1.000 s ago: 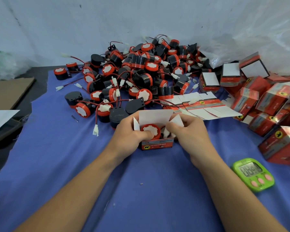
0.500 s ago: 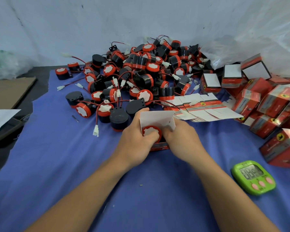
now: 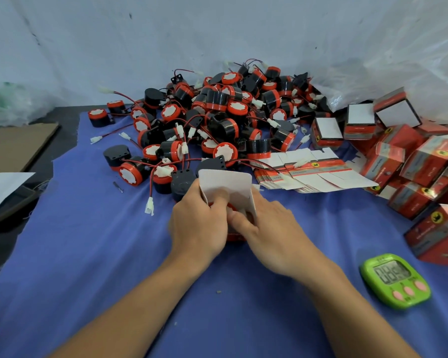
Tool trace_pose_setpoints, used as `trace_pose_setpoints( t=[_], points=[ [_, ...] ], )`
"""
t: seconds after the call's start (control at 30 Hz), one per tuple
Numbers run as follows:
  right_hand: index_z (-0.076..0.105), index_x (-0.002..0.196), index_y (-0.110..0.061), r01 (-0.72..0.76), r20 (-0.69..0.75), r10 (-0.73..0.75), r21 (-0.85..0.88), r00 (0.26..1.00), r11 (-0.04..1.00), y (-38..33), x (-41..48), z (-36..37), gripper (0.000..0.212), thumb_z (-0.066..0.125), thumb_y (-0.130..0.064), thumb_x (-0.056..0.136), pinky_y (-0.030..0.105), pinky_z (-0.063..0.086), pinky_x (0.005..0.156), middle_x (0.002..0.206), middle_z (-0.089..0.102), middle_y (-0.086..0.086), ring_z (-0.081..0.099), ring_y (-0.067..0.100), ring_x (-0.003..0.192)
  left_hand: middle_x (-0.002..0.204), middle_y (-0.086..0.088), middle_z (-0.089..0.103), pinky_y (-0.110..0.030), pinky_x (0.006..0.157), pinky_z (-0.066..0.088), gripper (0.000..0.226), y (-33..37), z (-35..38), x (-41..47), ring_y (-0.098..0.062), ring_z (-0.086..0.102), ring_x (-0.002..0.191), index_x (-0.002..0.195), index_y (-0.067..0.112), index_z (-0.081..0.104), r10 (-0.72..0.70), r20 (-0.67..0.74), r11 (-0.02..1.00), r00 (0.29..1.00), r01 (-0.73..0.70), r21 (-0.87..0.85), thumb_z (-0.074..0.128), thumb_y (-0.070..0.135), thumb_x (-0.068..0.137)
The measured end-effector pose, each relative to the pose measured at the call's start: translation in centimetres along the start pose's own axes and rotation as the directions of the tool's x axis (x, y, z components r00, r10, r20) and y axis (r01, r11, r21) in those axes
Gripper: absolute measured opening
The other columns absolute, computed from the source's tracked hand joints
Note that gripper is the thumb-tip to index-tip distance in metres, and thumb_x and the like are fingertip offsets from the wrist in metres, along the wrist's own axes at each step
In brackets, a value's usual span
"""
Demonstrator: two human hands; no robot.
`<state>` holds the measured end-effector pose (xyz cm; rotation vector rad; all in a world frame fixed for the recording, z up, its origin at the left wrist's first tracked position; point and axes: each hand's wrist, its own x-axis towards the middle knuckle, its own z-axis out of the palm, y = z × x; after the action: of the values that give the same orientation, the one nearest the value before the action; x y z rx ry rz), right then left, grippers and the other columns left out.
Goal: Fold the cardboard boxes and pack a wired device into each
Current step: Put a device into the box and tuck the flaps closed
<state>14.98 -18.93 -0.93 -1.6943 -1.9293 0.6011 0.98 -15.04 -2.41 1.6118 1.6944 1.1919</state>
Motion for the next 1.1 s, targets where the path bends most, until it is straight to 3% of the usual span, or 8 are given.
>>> trace_pose_setpoints(
  t=[0.1,0.23,0.43,0.67,0.77,0.87,0.97,1.1],
  points=[
    [0.036,0.152,-0.031,-0.083,-0.016,0.082,-0.082,0.997,0.993,-0.3,-0.3,0.8,0.068,0.027,-0.067,0.095,0.043,0.037,0.107,0.143,0.05,-0.01,0.046,0.022,0.124,0.081,0.019,0.059,-0.038,0.079,0.042,0.009,0.1,0.3,0.1,-0.018,0.056,0.09,0.096,0.037,0.06,-0.047,-0.044,0.997,0.998,0.05,0.063,0.055,0.045,0.098],
    [0.052,0.128,-0.043,-0.015,0.03,0.01,0.176,1.0,0.984,-0.4,-0.4,0.5,0.04,0.043,-0.058,0.092,0.042,0.046,0.102,0.121,0.065,-0.019,0.058,0.013,0.115,0.082,0.019,0.065,-0.036,0.076,0.042,0.015,0.0,0.0,0.2,-0.008,0.058,0.083,0.095,0.037,0.061,-0.009,-0.004,0.999,1.0,0.009,0.048,0.053,0.049,0.097],
    [0.077,0.116,-0.04,-0.196,0.173,0.096,0.794,0.98,0.575,1.9,-0.1,-1.6,0.037,0.049,-0.054,0.098,0.04,0.032,0.12,0.122,0.075,-0.013,0.064,0.002,0.122,0.088,0.051,0.059,0.002,0.069,0.04,0.013,-0.8,0.1,0.7,0.026,0.057,0.086,0.096,0.043,0.054,0.157,0.21,0.982,0.965,-0.13,-0.139,0.06,0.033,0.103],
    [0.074,0.12,-0.03,-0.164,0.044,0.185,0.693,0.982,0.702,1.6,0.1,-1.0,0.039,0.059,-0.004,0.096,0.044,0.051,0.108,0.113,0.078,-0.007,0.071,0.013,0.112,0.119,0.022,0.072,-0.03,0.098,0.053,0.034,-1.4,-0.6,1.3,0.0,0.066,0.114,0.122,0.048,0.06,0.193,0.477,0.944,0.858,-0.03,-0.328,0.06,0.055,0.089],
    [0.076,0.115,-0.027,-0.195,0.044,0.236,0.716,0.971,0.67,1.8,0.3,-1.2,0.04,0.061,0.004,0.095,0.044,0.054,0.105,0.109,0.08,-0.004,0.074,0.015,0.108,0.122,0.003,0.074,-0.044,0.108,0.05,0.037,-0.6,-1.2,2.2,-0.018,0.068,0.116,0.136,0.024,0.056,0.176,0.594,0.911,0.785,0.098,-0.4,0.056,0.026,0.099],
    [0.077,0.106,-0.03,-0.229,0.065,0.266,0.725,0.962,0.649,2.0,0.5,-1.3,0.041,0.062,0.005,0.094,0.043,0.056,0.102,0.106,0.08,-0.005,0.075,0.015,0.105,0.138,-0.017,0.065,-0.035,0.106,0.049,0.061,-0.6,-2.0,3.4,-0.028,0.062,0.126,0.143,0.012,0.058,0.149,0.661,0.857,0.735,0.237,-0.457,0.052,0.019,0.083],
    [0.079,0.1,-0.031,-0.255,0.093,0.274,0.72,0.957,0.646,2.2,0.8,-1.3,0.041,0.062,0.004,0.092,0.042,0.056,0.102,0.104,0.08,-0.007,0.076,0.013,0.102,0.135,-0.01,0.069,-0.029,0.099,0.051,0.053,-1.9,-2.7,3.3,-0.022,0.063,0.126,0.133,0.02,0.07,0.238,0.681,0.814,0.693,0.24,-0.529,0.029,0.023,0.1],
    [0.078,0.108,-0.029,-0.283,0.112,0.286,0.679,0.952,0.678,2.1,1.0,-1.6,0.044,0.062,0.006,0.088,0.042,0.057,0.1,0.103,0.08,-0.008,0.075,0.014,0.102,0.136,-0.007,0.069,-0.035,0.106,0.053,0.046,-2.3,-2.0,3.5,-0.024,0.063,0.129,0.132,0.019,0.071,0.218,0.687,0.837,0.694,0.229,-0.497,0.038,0.01,0.102]
  ],
)
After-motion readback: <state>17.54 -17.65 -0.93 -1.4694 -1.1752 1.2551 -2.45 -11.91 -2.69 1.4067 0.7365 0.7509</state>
